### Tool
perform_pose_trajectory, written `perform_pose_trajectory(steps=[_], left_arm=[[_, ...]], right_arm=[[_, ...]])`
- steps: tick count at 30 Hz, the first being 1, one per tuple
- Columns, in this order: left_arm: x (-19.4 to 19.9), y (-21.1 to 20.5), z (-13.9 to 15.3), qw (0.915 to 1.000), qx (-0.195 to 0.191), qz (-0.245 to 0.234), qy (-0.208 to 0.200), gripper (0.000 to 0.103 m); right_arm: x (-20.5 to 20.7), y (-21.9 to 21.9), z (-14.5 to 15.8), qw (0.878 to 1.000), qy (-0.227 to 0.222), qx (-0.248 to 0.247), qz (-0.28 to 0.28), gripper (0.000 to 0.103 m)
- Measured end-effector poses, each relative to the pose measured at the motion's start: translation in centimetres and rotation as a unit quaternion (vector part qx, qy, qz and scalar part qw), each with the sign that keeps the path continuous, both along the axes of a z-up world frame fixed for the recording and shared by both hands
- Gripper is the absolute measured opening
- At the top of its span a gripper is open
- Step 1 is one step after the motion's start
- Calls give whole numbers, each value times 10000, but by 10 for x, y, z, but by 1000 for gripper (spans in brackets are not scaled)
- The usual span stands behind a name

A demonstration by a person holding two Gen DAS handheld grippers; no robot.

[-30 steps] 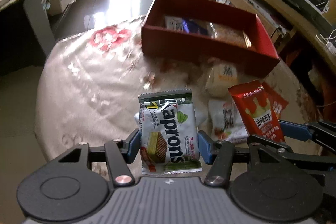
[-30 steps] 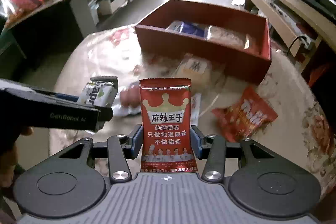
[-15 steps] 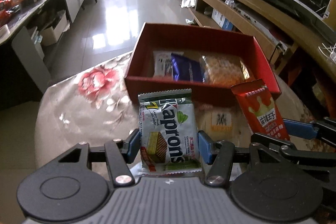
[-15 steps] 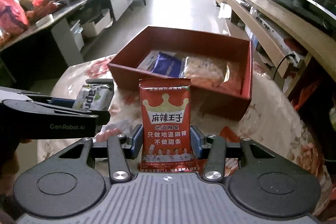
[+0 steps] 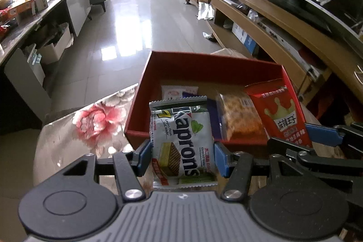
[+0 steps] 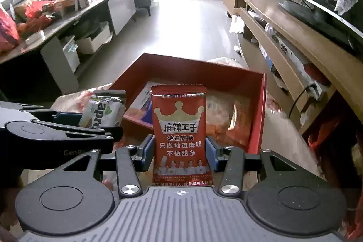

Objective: Organize snacks
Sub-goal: 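Lower the Kaprons and red spicy strip packs into the red box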

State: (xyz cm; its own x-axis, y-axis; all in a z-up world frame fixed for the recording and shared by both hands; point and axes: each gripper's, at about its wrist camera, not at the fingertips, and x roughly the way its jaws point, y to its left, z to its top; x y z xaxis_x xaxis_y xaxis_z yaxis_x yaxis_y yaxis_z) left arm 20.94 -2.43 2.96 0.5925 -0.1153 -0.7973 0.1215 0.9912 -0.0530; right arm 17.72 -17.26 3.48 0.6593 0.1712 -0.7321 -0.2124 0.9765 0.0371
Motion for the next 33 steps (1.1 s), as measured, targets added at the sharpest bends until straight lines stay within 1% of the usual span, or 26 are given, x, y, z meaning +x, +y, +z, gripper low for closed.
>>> perform_pose_trajectory(steps=[8,16,23,30,32,33], left_arm=[[39,-10,-4,9998,132,104,-64,60],[74,-17,-25,9994,264,203,76,60],[87,-21,-44,9988,339,241,248,60],[93,-21,-54,9981,392,282,374,60],[93,-21,-54,9981,383,290,383,60],[94,-20,-54,9981,390,290,375,60]], right_arm=[[38,-5,-3,10000,24,3,-71,55],[72,-9,-18,9998,113,-73,-116,55],[89,-9,-35,9995,266,-151,-117,55],[98,-6,-46,9989,400,-198,-136,55],[98,-5,-48,9987,403,-266,-137,58],[98,-4,-48,9986,400,-311,-135,57]])
